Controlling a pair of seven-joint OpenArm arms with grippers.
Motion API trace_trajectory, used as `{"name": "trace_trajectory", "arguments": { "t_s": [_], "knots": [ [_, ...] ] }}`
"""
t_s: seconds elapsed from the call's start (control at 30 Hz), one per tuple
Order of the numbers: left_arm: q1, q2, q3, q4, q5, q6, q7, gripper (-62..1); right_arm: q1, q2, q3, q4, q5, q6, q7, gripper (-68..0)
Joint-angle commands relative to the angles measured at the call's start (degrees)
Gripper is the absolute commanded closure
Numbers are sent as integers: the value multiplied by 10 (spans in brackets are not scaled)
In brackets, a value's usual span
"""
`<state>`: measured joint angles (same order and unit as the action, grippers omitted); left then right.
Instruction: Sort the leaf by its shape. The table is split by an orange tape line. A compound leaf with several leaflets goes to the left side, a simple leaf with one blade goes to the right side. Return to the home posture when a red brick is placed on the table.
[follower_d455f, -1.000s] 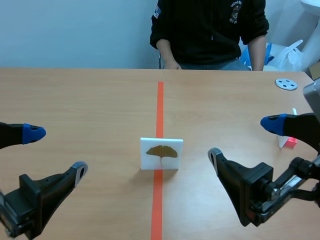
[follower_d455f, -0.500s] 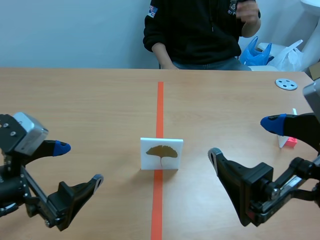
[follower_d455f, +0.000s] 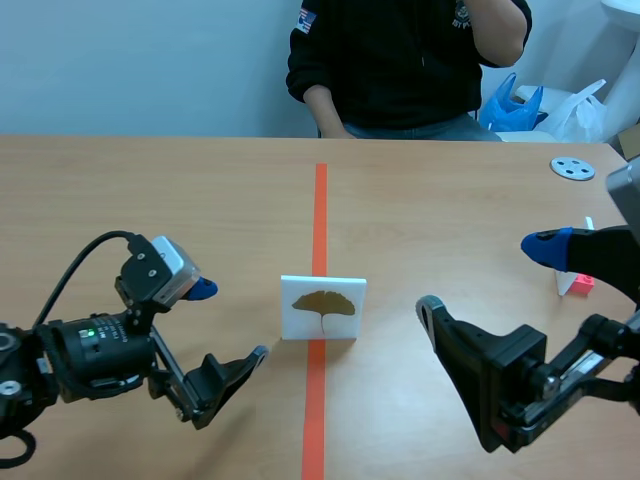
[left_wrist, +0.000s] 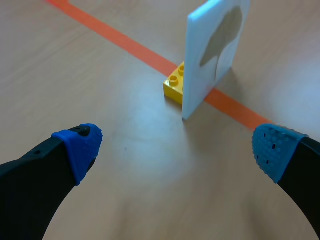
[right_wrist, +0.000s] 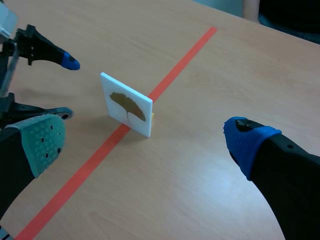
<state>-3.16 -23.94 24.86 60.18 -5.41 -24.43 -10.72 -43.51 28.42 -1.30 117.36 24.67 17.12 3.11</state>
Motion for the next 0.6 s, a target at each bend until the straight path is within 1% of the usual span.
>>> {"name": "trace_trajectory", "arguments": {
  "t_s": [0.0,0.07,0.2,0.37,0.47,0.53,0.57],
  "knots": [
    [-20,17,8,-4,-7,7,-17,-623,8,7,6,0,4,-2,11,-679],
    [-43,32,26,-31,-3,18,-23,-623,8,7,6,0,4,-2,11,-679],
    [-82,63,60,-80,23,41,-37,-623,8,7,6,0,4,-2,11,-679],
    [-111,88,93,-122,24,45,-49,-623,8,7,6,0,4,-2,11,-679],
    [-115,97,100,-128,25,58,-52,-623,8,7,6,0,4,-2,11,-679],
    [-115,100,100,-129,25,59,-54,-623,8,7,6,0,4,-2,11,-679],
    [-115,100,100,-129,25,59,-54,-605,8,7,6,0,4,-2,11,-679]
  ]
}}
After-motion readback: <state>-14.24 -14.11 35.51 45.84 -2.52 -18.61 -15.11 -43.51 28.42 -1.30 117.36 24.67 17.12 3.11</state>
